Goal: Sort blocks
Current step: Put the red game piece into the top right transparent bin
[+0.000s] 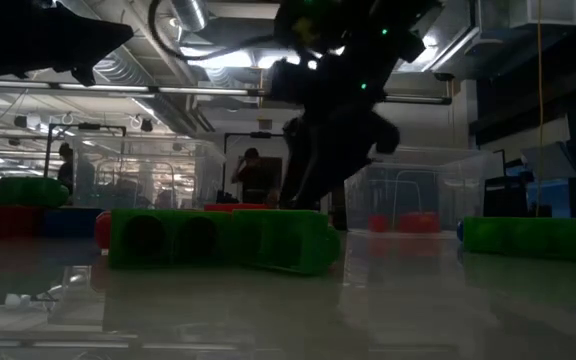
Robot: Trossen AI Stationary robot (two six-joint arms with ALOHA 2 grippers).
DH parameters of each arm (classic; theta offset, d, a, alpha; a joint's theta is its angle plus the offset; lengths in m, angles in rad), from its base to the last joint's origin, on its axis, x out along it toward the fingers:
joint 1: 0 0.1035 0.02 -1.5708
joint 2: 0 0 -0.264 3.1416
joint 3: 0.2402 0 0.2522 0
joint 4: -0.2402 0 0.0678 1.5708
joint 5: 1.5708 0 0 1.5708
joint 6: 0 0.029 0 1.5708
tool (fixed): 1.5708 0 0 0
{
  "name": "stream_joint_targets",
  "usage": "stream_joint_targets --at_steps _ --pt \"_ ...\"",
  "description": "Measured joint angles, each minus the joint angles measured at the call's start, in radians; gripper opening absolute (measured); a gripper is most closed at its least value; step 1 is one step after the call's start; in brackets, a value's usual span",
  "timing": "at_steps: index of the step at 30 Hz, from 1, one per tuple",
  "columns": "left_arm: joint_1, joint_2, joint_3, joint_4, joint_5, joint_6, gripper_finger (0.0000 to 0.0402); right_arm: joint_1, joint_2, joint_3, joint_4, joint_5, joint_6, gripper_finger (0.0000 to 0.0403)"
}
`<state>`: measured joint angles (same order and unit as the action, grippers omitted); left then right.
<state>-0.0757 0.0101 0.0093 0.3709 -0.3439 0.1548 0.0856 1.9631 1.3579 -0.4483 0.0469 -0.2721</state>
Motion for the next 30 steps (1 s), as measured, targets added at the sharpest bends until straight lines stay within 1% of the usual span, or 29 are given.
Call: stream_joint_targets --at_steps 3,7,9,12,14,17,20,23,25,27,30 --pt "0.0 0.0 0.0 -0.004 0.0 0.001 0.0004 -0.001 0.008 0.002 -0.013 0.003 -0.003 0.028" --pt "0.0 0.0 0.0 -0.02 0.0 0.004 0.0004 -0.001 0.007 0.009 -0.133 0.025 -0.035 0.028" --pt "0.0 0.0 0.0 -0.027 0.0 0.014 0.0004 -0.001 0.005 0.032 -0.212 0.058 -0.053 0.028" --pt "0.0 0.0 0.0 -0.04 0.0 0.018 0.0004 -0.001 0.005 0.071 -0.339 0.142 -0.064 0.028" --pt "0.0 0.0 0.0 -0.046 0.0 0.031 0.0004 -0.001 0.005 0.093 -0.383 0.186 -0.052 0.028" --pt "0.0 0.0 0.0 -0.048 0.0 0.036 0.0004 -0.001 0.005 0.129 -0.431 0.193 0.019 0.028" --pt "0.0 0.0 0.0 -0.049 0.0 0.036 0.0004 -0.001 0.003 0.137 -0.433 0.147 0.124 0.028" --pt "0.0 0.0 0.0 -0.057 0.0 0.035 0.0004 -0.001 0.002 0.119 -0.422 0.14 0.207 0.028" --pt "0.0 0.0 0.0 -0.061 0.0 0.037 0.0004 -0.008 0.001 0.086 -0.385 0.133 0.223 0.028" --pt "0.0 0.0 0.0 -0.065 0.0 0.037 0.0004 -0.022 0.002 0.053 -0.359 0.094 0.243 0.028" --pt "0.0 0.0 0.0 -0.067 0.0 0.037 0.0004 -0.045 0.002 -0.005 -0.274 0.067 0.247 0.028"
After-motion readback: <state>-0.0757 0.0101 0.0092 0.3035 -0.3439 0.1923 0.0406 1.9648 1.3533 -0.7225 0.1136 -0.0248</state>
